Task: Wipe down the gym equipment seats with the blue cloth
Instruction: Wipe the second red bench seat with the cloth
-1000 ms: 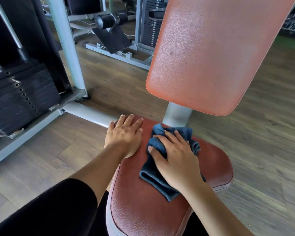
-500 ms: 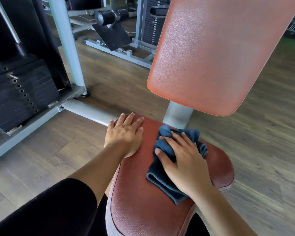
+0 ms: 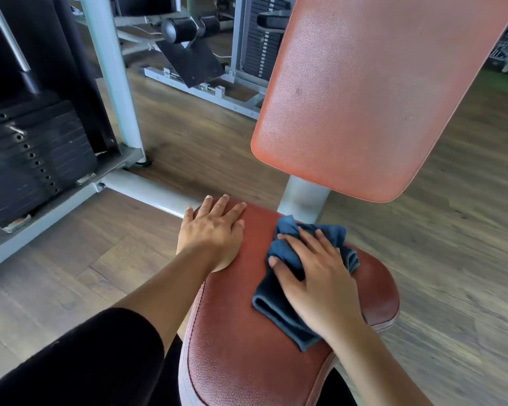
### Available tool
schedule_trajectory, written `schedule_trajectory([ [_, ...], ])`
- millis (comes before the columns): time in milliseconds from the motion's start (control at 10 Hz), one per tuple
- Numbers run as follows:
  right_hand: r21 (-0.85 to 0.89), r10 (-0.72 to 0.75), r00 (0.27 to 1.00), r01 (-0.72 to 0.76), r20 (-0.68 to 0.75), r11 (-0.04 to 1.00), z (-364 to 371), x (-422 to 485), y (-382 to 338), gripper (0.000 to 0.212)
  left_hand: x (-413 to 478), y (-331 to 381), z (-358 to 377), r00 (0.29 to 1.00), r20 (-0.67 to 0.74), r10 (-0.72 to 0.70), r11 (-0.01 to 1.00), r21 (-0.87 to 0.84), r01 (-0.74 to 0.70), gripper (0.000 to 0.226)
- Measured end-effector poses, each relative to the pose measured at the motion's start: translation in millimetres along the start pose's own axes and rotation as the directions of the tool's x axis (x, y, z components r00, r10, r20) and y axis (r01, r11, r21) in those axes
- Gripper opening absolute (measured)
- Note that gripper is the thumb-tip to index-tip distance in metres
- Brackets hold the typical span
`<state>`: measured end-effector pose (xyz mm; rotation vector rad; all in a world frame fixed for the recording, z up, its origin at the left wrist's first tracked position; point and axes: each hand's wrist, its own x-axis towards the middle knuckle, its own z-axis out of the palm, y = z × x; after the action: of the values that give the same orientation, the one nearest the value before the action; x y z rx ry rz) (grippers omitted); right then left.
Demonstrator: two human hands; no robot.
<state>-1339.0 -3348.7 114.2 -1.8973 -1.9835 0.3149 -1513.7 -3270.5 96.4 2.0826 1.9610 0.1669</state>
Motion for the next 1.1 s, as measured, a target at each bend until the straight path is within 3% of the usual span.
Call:
schedule_trajectory([
  [100, 0.042, 0.01, 1.0, -0.01, 0.01, 0.999, -6.2, -10.4, 4.2, 0.054, 0.2, 0.4, 0.5, 1.0, 0.002, 0.003, 1.0, 0.002, -0.003, 0.049],
  [300, -0.067, 0.047, 0.998, -0.045, 0.03, 0.997, 8.9, 45.0, 7.4, 0.044, 0.3, -0.5, 0.2, 1.0, 0.004, -0.005, 1.0, -0.003, 0.005, 0.049],
  [500, 0.013, -0.041, 0.999, 0.042, -0.017, 0.999, 1.5, -3.6, -3.7, 0.059, 1.3, -0.1, 0.5, 1.0, -0.001, 0.001, 1.0, 0.002, -0.001, 0.049],
  [600, 0.034, -0.014, 1.0, 0.015, -0.018, 0.999, -3.2, -10.4, -0.2, 0.057, 1.7, 0.2, 0.3, 1.0, 0.005, -0.003, 1.0, -0.003, 0.003, 0.049],
  [700, 0.015, 0.006, 1.0, -0.005, -0.031, 1.0, -0.3, 19.1, 4.5, 0.039, 0.7, -0.5, -0.9, 1.0, 0.009, -0.005, 1.0, -0.003, 0.005, 0.048],
  [800, -0.04, 0.001, 1.0, -0.002, -0.019, 0.999, 10.9, 44.1, 5.2, 0.04, -0.2, -0.7, -2.1, 1.0, 0.007, -0.012, 1.0, -0.005, 0.012, 0.048],
  [1000, 0.019, -0.04, 0.999, 0.04, -0.008, 0.999, 5.5, 6.0, 1.2, 0.053, -0.1, 1.1, -2.5, 1.0, 0.009, -0.013, 1.0, 0.0, 0.013, 0.048],
  [1100, 0.054, 0.004, 1.0, -0.003, -0.019, 0.999, 0.5, -0.3, 2.9, 0.049, 0.0, 1.0, -2.6, 1.0, 0.006, -0.012, 1.0, -0.01, 0.012, 0.048],
])
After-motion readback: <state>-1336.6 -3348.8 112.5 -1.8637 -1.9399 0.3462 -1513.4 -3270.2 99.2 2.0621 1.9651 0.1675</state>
